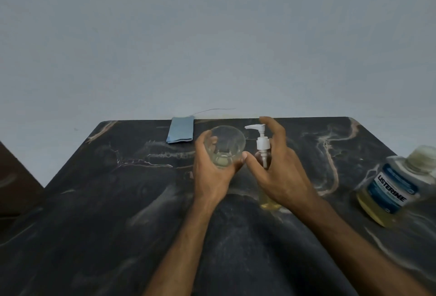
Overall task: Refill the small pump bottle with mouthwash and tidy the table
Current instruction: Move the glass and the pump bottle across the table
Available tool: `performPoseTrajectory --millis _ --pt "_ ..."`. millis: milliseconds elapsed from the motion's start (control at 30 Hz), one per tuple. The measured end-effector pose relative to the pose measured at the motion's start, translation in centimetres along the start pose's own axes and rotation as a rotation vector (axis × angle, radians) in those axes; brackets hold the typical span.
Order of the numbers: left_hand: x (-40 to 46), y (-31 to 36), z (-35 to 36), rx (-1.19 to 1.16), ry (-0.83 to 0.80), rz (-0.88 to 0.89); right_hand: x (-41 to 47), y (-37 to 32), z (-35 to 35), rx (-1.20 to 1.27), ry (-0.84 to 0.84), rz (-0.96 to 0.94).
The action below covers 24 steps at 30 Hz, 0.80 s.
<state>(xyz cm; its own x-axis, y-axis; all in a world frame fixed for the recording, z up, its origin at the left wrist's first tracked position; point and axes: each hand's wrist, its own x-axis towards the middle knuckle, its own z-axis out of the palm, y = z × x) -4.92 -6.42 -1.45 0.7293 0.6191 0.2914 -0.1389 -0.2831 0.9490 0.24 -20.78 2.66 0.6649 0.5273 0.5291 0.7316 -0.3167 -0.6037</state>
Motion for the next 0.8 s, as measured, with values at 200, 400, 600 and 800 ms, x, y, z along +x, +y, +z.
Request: performPoseTrajectory --millis 200,400,600,800 --pt "-3.7 0.0 -0.7 -0.06 0.03 0.01 -3.0 -2.8 -0.7 -0.068 -0.1 -0.018" --pt "-4.8 -1.2 -0.7 -0.065 0.022 -0.003 -3.8 -3.4 0.0 -0.128 -0.133 -0.032" --pt "-4.9 -1.3 -0.3 -0.08 0.004 -0.047 -3.7 -3.7 1.1 -0.114 -0.127 -0.034" --pt "-5.0 -1.6 -0.2 -0.087 -0.002 -0.045 -3.7 -3.8 1.5 -0.103 -0.076 -0.032"
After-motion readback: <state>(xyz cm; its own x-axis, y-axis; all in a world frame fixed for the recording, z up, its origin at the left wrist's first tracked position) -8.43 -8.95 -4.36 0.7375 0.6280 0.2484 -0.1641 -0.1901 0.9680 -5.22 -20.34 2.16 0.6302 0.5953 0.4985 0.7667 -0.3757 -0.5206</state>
